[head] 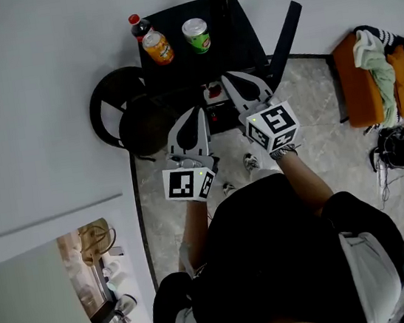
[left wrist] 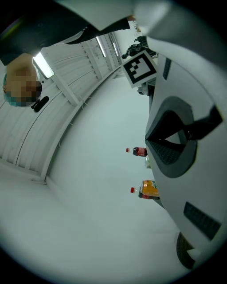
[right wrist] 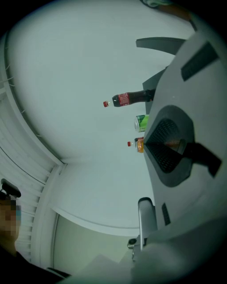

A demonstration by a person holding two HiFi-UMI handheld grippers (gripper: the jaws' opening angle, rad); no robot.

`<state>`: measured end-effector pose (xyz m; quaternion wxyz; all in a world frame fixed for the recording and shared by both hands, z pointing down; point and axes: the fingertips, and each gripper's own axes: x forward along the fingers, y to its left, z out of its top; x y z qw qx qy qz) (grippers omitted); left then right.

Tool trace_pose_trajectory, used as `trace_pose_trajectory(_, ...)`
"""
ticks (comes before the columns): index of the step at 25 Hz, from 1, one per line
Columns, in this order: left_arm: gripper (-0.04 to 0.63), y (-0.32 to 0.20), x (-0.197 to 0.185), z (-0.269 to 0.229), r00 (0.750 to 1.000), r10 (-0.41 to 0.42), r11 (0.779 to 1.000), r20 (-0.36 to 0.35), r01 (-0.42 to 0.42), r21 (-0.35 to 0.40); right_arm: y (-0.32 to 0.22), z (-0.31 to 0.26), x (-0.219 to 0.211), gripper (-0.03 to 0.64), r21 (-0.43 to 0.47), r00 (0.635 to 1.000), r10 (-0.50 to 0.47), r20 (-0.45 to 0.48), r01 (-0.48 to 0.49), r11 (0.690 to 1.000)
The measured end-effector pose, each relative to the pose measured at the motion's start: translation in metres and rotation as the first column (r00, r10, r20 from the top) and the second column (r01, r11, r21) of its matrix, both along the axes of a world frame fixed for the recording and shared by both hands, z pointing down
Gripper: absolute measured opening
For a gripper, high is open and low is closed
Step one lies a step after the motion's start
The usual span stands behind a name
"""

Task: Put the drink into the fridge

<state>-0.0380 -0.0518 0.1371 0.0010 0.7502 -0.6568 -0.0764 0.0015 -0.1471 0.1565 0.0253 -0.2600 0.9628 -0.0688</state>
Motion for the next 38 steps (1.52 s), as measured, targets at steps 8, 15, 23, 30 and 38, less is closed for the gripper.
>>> trace_pose_trajectory(8,0.009,-0.022,-0.007,-0.002,0.997,-0.078,0.997,0.02,0.078,-0.007,-0.045,-0.002,-0.018,0.015,0.031,0.994,-0.084,-0.065,0.086,0.996)
trace_pose_trajectory(15,0.009,-0.042,-0.009,-0.004,0.984,-0.173,0.985,0.032,0.174,-0.006,-0.081,0.011,-0.044,0.238,-0.006,0.971,-0.207,-0.122,0.208,0.978)
trace_pose_trajectory(23,0.009,-0.05,-0.022,0.006,0.961,-0.274,0.961,0.03,0.275,-0.038,-0.118,0.031,-0.083,0.31,-0.021,0.942,-0.275,-0.194,0.276,0.961)
trace_pose_trajectory(30,0.009,-0.052,-0.038,0.009,0.945,-0.325,0.944,0.046,0.327,-0.042,-0.134,0.043,-0.108,0.324,-0.043,0.921,-0.321,-0.221,0.319,0.947)
trace_pose_trajectory(38,0.009,-0.045,-0.048,0.014,0.927,-0.372,0.926,0.042,0.374,-0.056,-0.141,0.054,-0.123,0.324,-0.054,0.911,-0.333,-0.241,0.33,0.942)
